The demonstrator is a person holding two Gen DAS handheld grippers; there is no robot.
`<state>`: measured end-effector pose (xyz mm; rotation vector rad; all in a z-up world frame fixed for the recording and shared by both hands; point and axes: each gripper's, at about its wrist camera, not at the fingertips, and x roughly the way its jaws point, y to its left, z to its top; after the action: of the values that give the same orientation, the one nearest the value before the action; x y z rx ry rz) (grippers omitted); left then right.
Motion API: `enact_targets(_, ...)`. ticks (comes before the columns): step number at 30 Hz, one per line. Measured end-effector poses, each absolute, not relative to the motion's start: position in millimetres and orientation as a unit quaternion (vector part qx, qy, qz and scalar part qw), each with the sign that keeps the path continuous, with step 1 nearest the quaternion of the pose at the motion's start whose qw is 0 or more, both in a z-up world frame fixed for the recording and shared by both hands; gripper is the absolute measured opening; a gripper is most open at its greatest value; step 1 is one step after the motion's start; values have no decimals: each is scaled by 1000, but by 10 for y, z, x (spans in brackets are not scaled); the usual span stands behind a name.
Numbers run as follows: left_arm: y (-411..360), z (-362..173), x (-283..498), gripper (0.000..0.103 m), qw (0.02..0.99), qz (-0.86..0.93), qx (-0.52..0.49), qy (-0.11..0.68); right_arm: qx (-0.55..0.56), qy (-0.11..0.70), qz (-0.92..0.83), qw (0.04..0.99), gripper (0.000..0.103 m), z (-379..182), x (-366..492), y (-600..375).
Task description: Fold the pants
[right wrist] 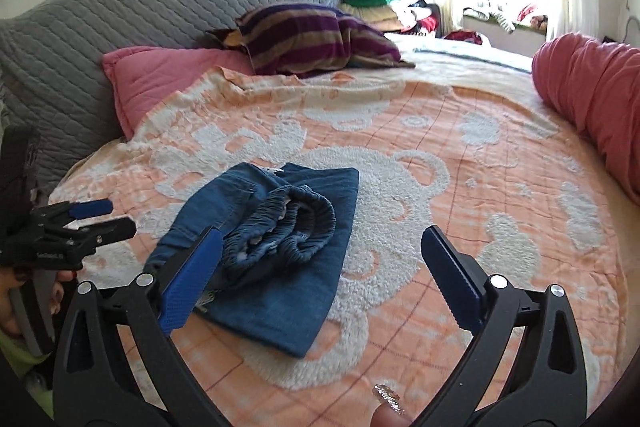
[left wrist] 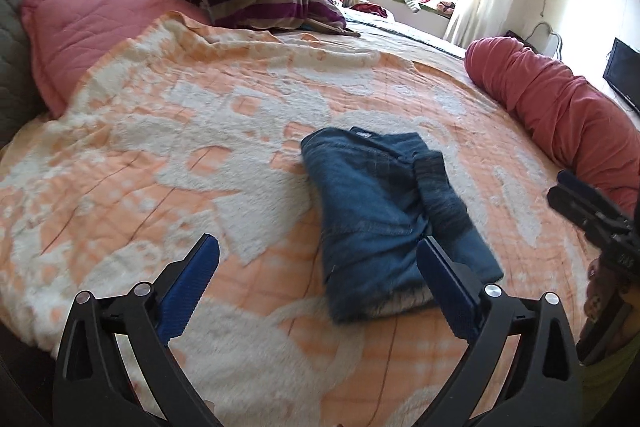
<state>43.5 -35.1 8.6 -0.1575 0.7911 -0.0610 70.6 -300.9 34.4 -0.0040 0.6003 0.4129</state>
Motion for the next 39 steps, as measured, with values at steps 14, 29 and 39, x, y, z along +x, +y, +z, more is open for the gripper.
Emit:
enact_targets(14,-249,179,-141,99,924,-30,-74,375,-17,266,171,949,94,497,190,-3097)
enact_targets(29,-491,-131,-258,99,905,-41,-64,418,-22,363,166,917,94,-93,34,-2993)
enact_targets(39,-518,-148,-242,99,904,-33,-60,421,-29,362,167,916,94,-103,43,-2980)
